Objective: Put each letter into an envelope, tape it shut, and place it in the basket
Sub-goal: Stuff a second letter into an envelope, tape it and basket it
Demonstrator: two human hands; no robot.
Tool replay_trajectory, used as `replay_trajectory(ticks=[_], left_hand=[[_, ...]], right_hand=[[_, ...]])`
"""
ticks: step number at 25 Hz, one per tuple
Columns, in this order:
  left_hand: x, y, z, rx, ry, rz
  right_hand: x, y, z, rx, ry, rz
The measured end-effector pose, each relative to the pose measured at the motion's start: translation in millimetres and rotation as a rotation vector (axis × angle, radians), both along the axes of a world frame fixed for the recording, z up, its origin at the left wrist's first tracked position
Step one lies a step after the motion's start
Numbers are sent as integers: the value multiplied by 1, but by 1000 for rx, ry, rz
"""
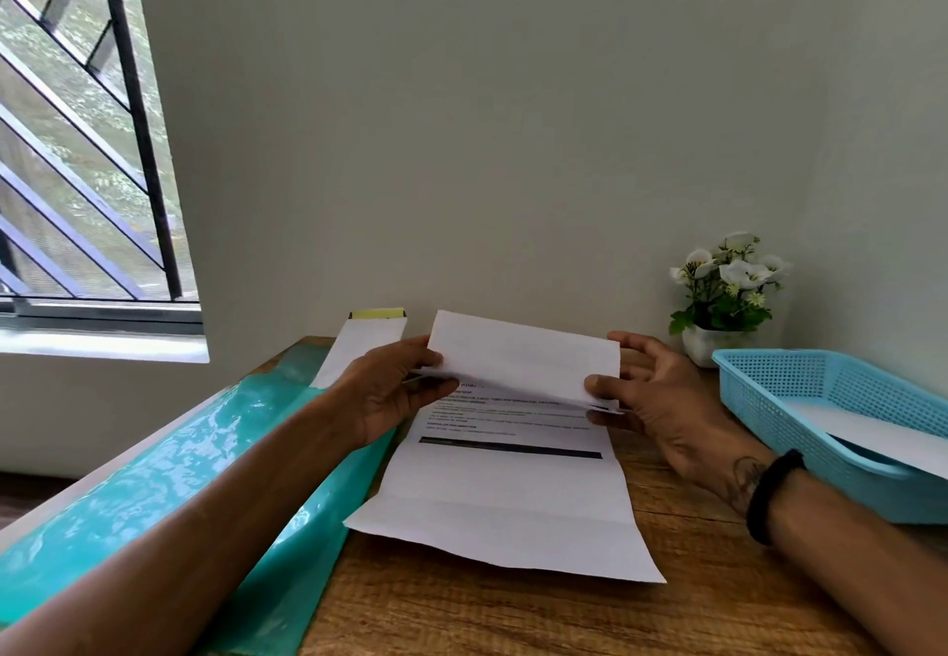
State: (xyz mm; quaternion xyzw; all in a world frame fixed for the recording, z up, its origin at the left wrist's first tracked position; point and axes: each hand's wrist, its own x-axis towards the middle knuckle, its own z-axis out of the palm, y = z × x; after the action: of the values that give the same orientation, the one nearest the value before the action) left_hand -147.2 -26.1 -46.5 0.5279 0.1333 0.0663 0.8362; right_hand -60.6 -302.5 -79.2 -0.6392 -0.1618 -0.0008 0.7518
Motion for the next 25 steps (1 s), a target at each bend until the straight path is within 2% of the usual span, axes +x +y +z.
replay_trajectory(ticks=[2,6,12,14,17,19,20,25], left_hand=[[2,1,-2,-53,-6,15],[3,4,0,-203,-19,-99],[-1,-1,6,-308,-132,-105],[-2,-10,5,-306,-175,-85],[0,-25,-4,-219,-137,-48],[1,-31,-11,-189,-109,-24],[1,-33,-14,-173,-106,-15],[5,-38,-22,-134,-191,10]], right_hand=[[-1,-1,0,-63,-80,-65],[-8,1,3,-213,-294,-201],[-22,8,-2,-514,-780,-270],[-22,14,-7,-582,-888,-256],[-18,18,-7,-663,-1021,-236],[-19,20,-7,-621,-994,-223],[-20,21,-8,-544,-913,-200],[-25,23,7,-43,-282,114]])
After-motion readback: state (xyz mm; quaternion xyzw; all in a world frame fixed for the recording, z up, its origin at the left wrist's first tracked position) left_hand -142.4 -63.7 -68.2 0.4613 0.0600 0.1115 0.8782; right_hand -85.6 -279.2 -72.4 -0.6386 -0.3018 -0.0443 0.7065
